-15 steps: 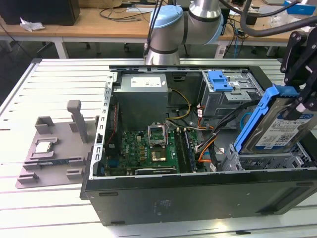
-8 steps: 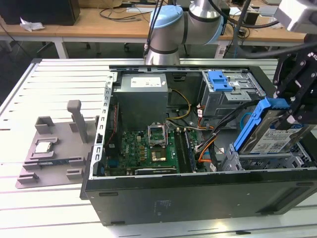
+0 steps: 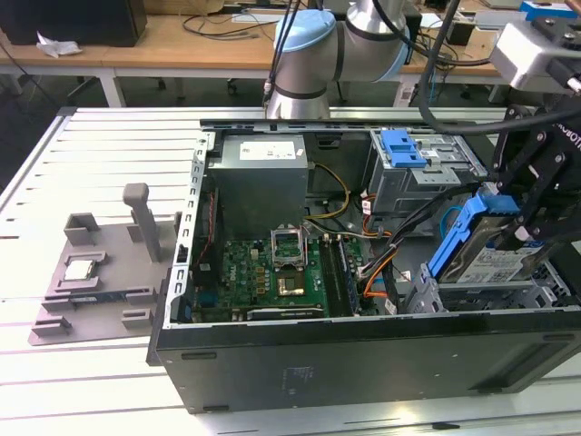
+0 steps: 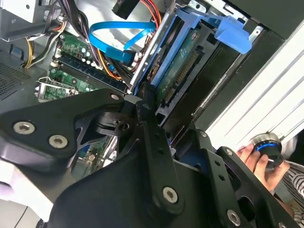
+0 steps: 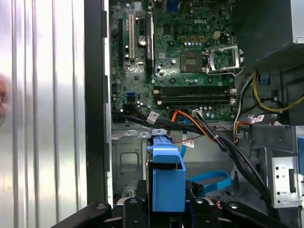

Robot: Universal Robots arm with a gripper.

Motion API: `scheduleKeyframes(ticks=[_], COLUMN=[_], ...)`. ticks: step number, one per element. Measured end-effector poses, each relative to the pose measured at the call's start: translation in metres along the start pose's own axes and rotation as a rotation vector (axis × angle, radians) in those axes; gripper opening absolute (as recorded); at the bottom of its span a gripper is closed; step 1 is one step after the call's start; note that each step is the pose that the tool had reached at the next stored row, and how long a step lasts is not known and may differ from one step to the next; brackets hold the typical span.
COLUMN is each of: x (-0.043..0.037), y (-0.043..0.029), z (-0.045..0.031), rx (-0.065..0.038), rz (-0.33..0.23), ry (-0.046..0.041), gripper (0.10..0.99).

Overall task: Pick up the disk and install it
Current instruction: 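Insert the disk into the insertion slot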

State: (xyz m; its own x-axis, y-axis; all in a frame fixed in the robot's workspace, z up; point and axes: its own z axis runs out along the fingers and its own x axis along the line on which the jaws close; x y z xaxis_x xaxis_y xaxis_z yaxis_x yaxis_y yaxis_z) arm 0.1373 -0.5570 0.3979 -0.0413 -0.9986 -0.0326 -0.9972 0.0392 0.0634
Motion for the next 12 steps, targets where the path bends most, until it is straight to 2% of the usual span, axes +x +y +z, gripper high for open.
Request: scheduleKeyframes(ticks=[3,11,12], x=[0.0001,0.0001,0.0001], y=[-0.0002,-0.0002,-0.0002], z=[0.0023,0.0024,0.0025], rx=[0.0,0.0,0.0], rz=[0.0,0.0,0.0], ry=[0.0002,0.0002,0.0001], gripper=[0.361,0.373,0.435])
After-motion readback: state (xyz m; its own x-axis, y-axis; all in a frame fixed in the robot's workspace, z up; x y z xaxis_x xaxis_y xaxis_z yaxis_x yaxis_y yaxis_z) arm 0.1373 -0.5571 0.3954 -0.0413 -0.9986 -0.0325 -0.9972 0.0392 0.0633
